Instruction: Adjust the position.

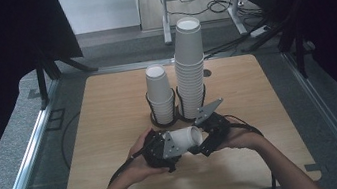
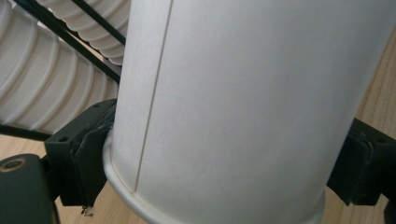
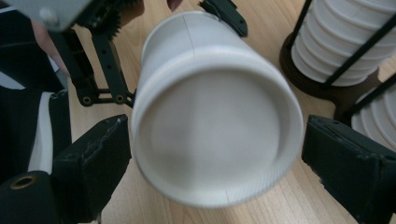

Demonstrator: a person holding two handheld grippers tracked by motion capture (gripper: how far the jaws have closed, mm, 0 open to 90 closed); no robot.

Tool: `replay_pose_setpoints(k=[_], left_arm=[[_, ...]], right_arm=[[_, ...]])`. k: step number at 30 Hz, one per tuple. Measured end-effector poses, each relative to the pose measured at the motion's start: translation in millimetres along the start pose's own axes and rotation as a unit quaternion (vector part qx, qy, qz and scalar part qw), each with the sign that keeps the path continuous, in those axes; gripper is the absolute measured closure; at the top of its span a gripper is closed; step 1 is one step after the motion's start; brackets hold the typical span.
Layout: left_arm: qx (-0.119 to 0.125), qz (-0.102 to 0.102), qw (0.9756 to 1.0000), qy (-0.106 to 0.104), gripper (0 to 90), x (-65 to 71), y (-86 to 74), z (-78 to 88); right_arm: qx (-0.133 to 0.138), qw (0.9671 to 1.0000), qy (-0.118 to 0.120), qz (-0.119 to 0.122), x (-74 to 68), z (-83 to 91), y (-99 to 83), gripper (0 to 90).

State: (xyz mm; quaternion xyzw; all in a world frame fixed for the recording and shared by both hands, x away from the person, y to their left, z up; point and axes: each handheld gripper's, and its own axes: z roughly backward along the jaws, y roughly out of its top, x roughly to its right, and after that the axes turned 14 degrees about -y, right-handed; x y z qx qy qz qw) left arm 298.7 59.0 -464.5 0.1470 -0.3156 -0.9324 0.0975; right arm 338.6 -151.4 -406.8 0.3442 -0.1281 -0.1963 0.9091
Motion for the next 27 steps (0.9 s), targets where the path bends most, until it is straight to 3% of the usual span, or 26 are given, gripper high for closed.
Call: replay_pose_setpoints(k=[2,4,5,6,7,8,9,10,16,17,18,19,22,25,27], left_arm=[[-0.005,-0.004,1.0000,-0.001,8.7,0.1,1.1,-1.0],[-0.010,-0.008,0.9999,-0.001,8.7,0.1,1.9,-2.2],[-0.011,-0.009,0.9999,-0.002,8.7,0.2,2.2,-3.1],[-0.015,-0.012,0.9998,-0.002,8.7,1.6,3.3,-5.1],[-0.015,-0.012,0.9998,-0.002,8.7,1.6,3.3,-5.1],[-0.019,-0.016,0.9997,-0.002,8.7,2.5,4.1,-6.1],[-0.021,-0.018,0.9996,0.000,8.7,4.1,4.9,-7.5],[-0.032,-0.028,0.9991,0.009,8.7,7.3,6.6,-10.3],[-0.055,-0.048,0.9972,0.014,8.7,11.3,10.0,-16.9],[-0.060,-0.051,0.9968,0.016,8.6,11.9,10.5,-18.2],[-0.063,-0.054,0.9964,0.018,8.6,12.7,11.0,-19.4],[-0.068,-0.061,0.9956,0.020,8.7,13.9,11.7,-21.0],[-0.070,-0.064,0.9952,0.023,8.6,15.8,12.1,-22.1],[-0.068,-0.071,0.9948,0.029,8.7,20.0,13.9,-23.1],[-0.064,-0.072,0.9948,0.033,8.7,21.2,14.4,-23.9]], right_arm=[[-0.002,1.0000,0.003,0.006,-0.6,-0.3,0.7,8.6],[-0.028,0.9991,0.007,0.031,-2.9,-1.1,3.0,9.0],[-0.028,0.9991,0.007,0.031,-2.9,-1.1,3.0,9.0],[-0.053,0.9972,0.006,0.052,-3.6,-2.2,5.0,9.7],[-0.053,0.9972,0.006,0.052,-3.6,-2.2,5.0,9.7],[-0.079,0.9943,0.005,0.071,-4.7,-4.0,7.7,10.1],[-0.079,0.9943,0.005,0.071,-4.7,-4.0,7.7,10.1],[-0.101,0.9912,0.007,0.085,-5.1,-5.4,10.5,11.6],[-0.131,0.9861,0.008,0.102,-4.0,-9.6,15.7,14.8],[-0.152,0.9821,0.011,0.111,-5.2,-12.5,16.7,15.1],[-0.152,0.9821,0.011,0.111,-5.2,-12.5,16.7,15.1],[-0.168,0.9789,0.009,0.116,-6.5,-16.1,17.1,15.5],[-0.178,0.9773,0.012,0.114,-6.4,-19.4,16.9,15.7],[-0.203,0.9723,0.018,0.115,-4.6,-27.1,13.5,16.5],[-0.208,0.9712,0.021,0.114,-4.6,-28.7,13.0,17.3]])
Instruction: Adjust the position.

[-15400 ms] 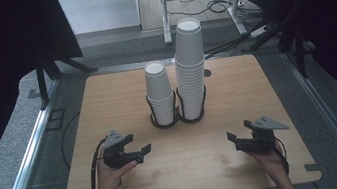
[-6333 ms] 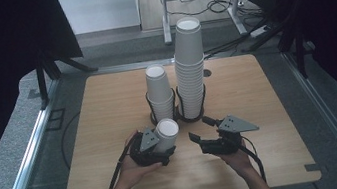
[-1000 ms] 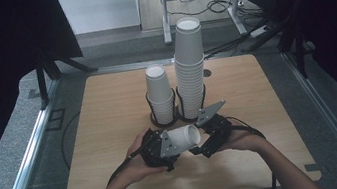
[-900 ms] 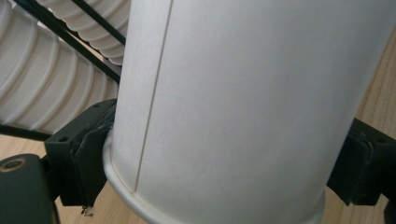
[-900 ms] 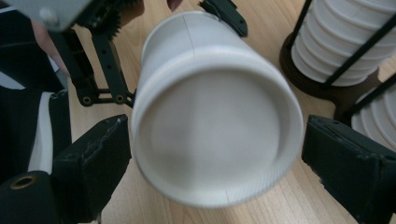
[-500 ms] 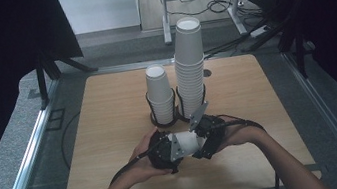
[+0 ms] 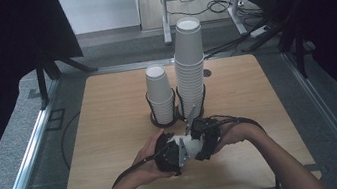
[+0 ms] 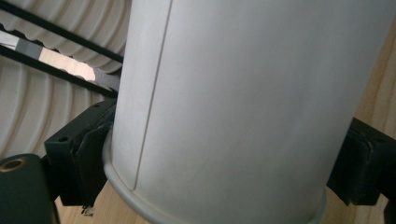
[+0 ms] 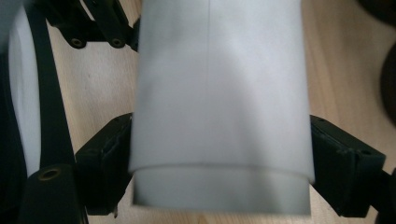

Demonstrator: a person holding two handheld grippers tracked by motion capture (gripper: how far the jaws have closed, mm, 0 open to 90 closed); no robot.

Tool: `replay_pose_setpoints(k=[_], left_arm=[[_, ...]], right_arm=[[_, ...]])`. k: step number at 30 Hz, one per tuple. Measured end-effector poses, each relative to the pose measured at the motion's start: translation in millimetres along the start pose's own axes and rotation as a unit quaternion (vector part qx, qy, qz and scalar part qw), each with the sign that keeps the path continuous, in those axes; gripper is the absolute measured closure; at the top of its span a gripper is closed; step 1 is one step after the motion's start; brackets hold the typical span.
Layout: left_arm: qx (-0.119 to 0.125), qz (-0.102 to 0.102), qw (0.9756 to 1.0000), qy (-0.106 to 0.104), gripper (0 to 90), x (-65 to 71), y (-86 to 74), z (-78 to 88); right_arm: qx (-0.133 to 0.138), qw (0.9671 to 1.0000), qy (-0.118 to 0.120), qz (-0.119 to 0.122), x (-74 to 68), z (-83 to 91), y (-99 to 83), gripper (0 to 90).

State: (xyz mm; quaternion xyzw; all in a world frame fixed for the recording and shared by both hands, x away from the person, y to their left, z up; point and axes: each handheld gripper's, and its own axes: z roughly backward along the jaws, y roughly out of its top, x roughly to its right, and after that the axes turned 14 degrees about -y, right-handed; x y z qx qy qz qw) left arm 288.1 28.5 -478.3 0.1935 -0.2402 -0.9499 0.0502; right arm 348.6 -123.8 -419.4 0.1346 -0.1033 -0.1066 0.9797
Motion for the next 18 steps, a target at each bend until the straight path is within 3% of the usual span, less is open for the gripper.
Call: replay_pose_setpoints(k=[6,9,18], left_arm=[[-0.019,-0.029,0.9992,0.018,8.7,3.1,5.7,-1.6],[-0.020,-0.030,0.9992,0.016,8.5,3.9,6.2,-3.0],[-0.012,-0.022,0.9995,0.020,3.0,4.0,7.6,-3.3]], right_arm=[[-0.019,0.9997,0.015,0.009,1.8,-7.9,2.4,20.0],[-0.025,0.9995,0.018,0.005,2.2,-9.1,0.9,20.8],[-0.007,0.9999,0.015,0.005,3.2,-6.9,-3.4,22.2]])
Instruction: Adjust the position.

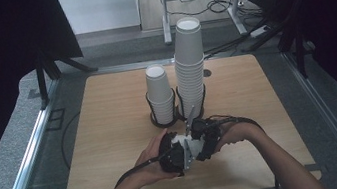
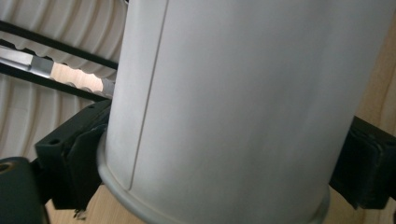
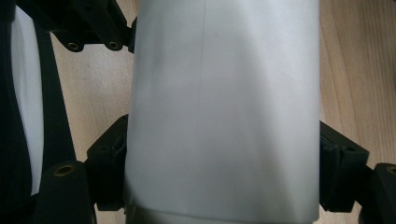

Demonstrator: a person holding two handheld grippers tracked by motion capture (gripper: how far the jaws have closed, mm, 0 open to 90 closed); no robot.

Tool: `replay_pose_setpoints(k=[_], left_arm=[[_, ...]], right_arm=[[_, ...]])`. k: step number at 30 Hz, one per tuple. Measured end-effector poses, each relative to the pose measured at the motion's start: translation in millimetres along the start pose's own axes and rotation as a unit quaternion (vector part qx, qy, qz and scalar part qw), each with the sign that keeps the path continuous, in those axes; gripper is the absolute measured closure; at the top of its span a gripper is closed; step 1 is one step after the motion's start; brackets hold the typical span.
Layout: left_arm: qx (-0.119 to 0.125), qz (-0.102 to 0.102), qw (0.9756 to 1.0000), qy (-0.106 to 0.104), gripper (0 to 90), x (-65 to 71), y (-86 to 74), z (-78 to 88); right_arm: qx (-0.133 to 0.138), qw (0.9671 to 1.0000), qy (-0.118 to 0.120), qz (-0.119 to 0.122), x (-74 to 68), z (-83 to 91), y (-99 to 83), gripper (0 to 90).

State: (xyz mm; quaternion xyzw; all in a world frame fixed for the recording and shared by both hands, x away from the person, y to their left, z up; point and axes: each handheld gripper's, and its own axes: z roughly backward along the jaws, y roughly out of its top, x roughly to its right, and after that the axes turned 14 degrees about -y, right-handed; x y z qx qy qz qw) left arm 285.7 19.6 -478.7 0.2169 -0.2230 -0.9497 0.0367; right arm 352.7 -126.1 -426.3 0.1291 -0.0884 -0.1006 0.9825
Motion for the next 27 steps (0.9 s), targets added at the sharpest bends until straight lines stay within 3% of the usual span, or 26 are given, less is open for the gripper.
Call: replay_pose_setpoints(k=[2,5,9,13,15,20,22,23,24,25,26,27], left_arm=[[0.010,0.020,0.9996,-0.015,0.0,-0.2,0.3,-0.7],[0.015,0.036,0.9992,-0.013,0.0,-0.9,0.2,-0.6],[0.023,0.045,0.9986,-0.013,0.0,-1.3,-1.3,1.2],[0.026,0.051,0.9984,-0.003,0.0,0.3,-1.9,7.6],[0.029,0.047,0.9985,0.001,0.0,1.8,-1.8,10.5],[0.047,0.061,0.9971,-0.005,0.0,0.6,-5.5,18.2],[0.062,0.079,0.9949,-0.011,0.0,-1.8,-9.5,22.3],[0.070,0.091,0.9933,-0.015,0.0,-3.5,-11.8,24.7],[0.082,0.106,0.9909,-0.019,0.0,-5.1,-14.2,27.4],[0.102,0.131,0.9855,-0.036,0.0,-8.6,-18.9,32.7],[0.102,0.131,0.9855,-0.036,0.0,-8.6,-18.9,32.7],[0.108,0.141,0.9832,-0.042,0.0,-10.3,-21.1,34.6]], right_arm=[[0.007,1.0000,0.001,-0.004,-0.6,0.6,-1.0,22.3],[0.017,0.9998,-0.004,-0.006,-1.0,-0.2,-3.9,22.4],[0.034,0.9993,0.000,-0.017,0.1,-1.3,-9.2,22.4],[0.046,0.9983,-0.013,-0.034,2.4,-6.5,-17.1,22.4],[0.058,0.9973,-0.016,-0.041,3.7,-7.9,-20.5,22.4],[0.090,0.9934,-0.030,-0.065,7.6,-5.8,-26.9,22.4],[0.109,0.9896,-0.041,-0.085,8.8,-3.4,-31.6,22.2],[0.109,0.9896,-0.041,-0.085,8.8,-3.4,-31.6,22.2],[0.122,0.9864,-0.051,-0.098,8.6,-2.4,-34.3,22.2],[0.133,0.9846,-0.053,-0.101,8.3,-2.4,-35.6,22.2],[0.140,0.9831,-0.058,-0.103,7.7,-1.9,-36.8,22.1],[0.140,0.9831,-0.058,-0.103,7.7,-1.9,-36.8,22.1]])
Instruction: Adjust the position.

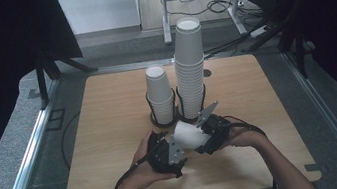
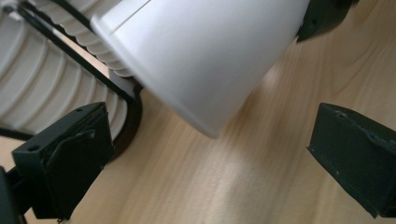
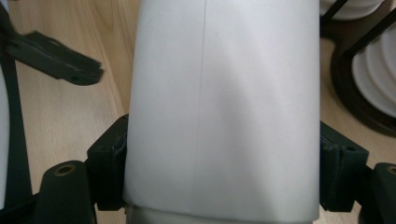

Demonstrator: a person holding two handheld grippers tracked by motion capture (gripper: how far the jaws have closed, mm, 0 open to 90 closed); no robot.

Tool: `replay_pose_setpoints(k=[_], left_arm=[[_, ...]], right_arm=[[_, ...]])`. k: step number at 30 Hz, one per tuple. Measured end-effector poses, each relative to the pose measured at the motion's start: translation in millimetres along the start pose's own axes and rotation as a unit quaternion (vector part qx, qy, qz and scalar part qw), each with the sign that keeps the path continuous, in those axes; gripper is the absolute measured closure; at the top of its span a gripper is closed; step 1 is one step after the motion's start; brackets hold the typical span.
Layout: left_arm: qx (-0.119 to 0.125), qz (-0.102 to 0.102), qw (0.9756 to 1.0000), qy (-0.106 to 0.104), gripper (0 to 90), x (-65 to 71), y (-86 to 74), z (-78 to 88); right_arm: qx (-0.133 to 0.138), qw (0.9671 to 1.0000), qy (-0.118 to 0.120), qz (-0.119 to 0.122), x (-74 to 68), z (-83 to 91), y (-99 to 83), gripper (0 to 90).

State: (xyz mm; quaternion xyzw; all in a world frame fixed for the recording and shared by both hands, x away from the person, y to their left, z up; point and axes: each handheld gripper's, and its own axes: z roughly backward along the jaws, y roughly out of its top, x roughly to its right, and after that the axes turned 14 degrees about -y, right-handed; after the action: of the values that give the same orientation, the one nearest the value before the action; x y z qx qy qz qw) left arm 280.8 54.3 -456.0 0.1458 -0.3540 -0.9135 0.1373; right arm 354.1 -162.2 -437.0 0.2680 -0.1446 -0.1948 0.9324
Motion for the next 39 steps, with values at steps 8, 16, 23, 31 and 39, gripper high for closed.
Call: replay_pose_setpoints(k=[8,16,23,31,39], left_arm=[[0.056,0.076,0.9954,-0.019,1.1,-14.7,-7.6,13.6],[0.102,0.127,0.9859,-0.039,1.2,-25.2,-8.8,25.9],[0.113,0.162,0.9793,-0.046,1.3,-33.5,-13.8,24.5],[0.129,0.186,0.9724,-0.056,1.4,-36.4,-18.1,23.1],[0.157,0.224,0.9577,-0.089,3.8,-37.2,-27.3,19.3]], right_arm=[[0.068,0.9968,-0.019,-0.036,-7.7,1.7,-10.2,22.0],[0.135,0.9872,-0.035,-0.077,-16.8,-0.1,-20.2,21.9],[0.174,0.9788,-0.039,-0.100,-23.9,-5.6,-30.0,21.8],[0.242,0.9559,-0.069,-0.150,-31.3,-11.6,-43.0,21.8],[0.289,0.9394,-0.087,-0.162,-37.3,-15.8,-49.0,21.8]])
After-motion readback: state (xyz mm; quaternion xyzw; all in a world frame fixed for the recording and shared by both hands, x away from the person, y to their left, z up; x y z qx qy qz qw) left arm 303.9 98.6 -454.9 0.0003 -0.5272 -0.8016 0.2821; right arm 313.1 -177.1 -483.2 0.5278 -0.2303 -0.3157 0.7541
